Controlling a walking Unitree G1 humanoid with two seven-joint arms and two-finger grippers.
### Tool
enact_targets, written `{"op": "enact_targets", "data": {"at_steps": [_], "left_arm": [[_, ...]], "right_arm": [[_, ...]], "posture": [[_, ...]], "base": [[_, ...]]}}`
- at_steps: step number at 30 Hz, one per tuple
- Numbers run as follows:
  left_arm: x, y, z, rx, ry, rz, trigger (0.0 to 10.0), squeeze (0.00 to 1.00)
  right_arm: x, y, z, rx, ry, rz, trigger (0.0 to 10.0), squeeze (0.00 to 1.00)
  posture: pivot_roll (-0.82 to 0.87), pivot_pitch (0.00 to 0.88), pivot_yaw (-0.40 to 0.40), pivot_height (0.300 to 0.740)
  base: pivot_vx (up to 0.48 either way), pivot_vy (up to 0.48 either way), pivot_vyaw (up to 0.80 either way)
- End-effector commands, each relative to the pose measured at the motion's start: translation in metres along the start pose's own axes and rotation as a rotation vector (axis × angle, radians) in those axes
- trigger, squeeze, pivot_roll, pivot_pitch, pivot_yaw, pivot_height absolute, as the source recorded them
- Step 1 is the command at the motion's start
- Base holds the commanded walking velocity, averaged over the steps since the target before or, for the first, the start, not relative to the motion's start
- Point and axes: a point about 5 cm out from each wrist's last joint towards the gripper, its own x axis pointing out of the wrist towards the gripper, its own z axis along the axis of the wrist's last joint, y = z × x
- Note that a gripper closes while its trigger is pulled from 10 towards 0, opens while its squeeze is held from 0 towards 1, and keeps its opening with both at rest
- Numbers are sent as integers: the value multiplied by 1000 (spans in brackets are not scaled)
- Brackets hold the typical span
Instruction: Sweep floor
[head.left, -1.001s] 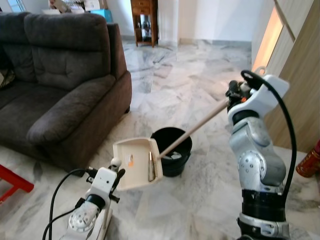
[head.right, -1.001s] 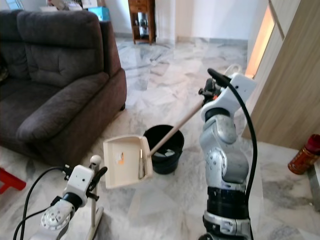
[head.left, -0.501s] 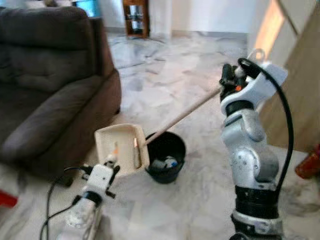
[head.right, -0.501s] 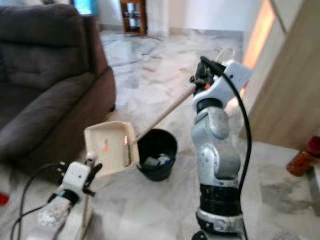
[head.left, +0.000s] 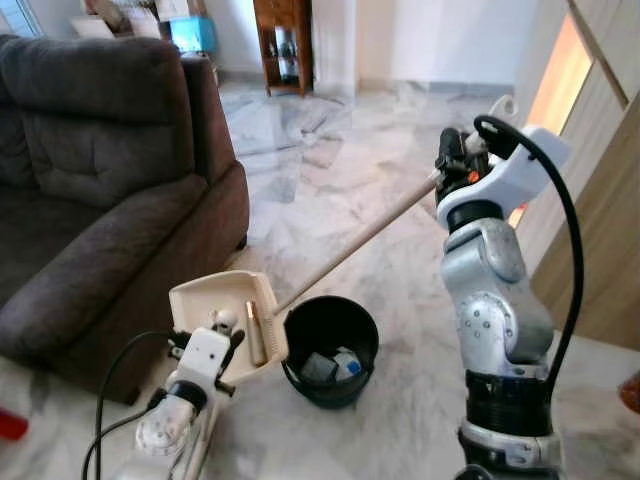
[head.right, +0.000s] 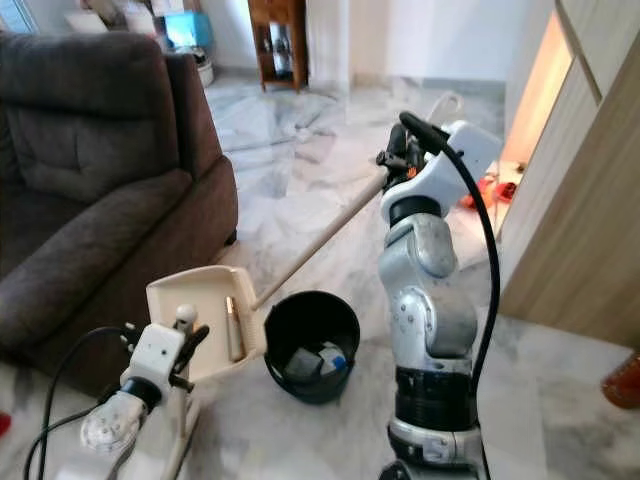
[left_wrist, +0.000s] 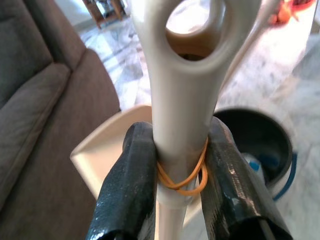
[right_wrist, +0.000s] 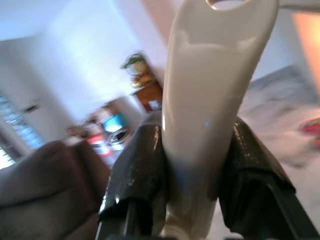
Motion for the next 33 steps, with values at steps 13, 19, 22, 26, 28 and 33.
{"op": "enact_targets", "data": {"at_steps": [13, 19, 22, 26, 28, 33], "left_arm": [[0, 9, 2, 26, -14, 23, 10000, 0], [1, 9, 2, 25, -16, 24, 10000, 0], [0, 8, 2, 22, -20, 24, 10000, 0], [0, 8, 2, 21, -21, 25, 10000, 0], [-1, 8, 2, 21, -21, 25, 10000, 0], [-1, 7, 2, 19, -21, 25, 10000, 0]], "right_arm": [[-1, 24, 13, 38, -67, 76, 10000, 0], [-1, 25, 13, 37, -64, 77, 10000, 0], [-2, 26, 12, 38, -62, 78, 10000, 0], [-3, 27, 12, 34, -70, 80, 10000, 0], [-3, 28, 12, 32, -80, 84, 10000, 0], [-5, 30, 12, 22, -90, 90, 10000, 0]], "posture": [[157, 0, 51, 740], [158, 0, 51, 740], [157, 0, 51, 740], [157, 0, 51, 740], [157, 0, 50, 740], [156, 0, 50, 740]], "base": [[428, 0, 0], [279, 0, 0], [0, 0, 0], [0, 0, 0], [0, 0, 0], [0, 0, 0]]}}
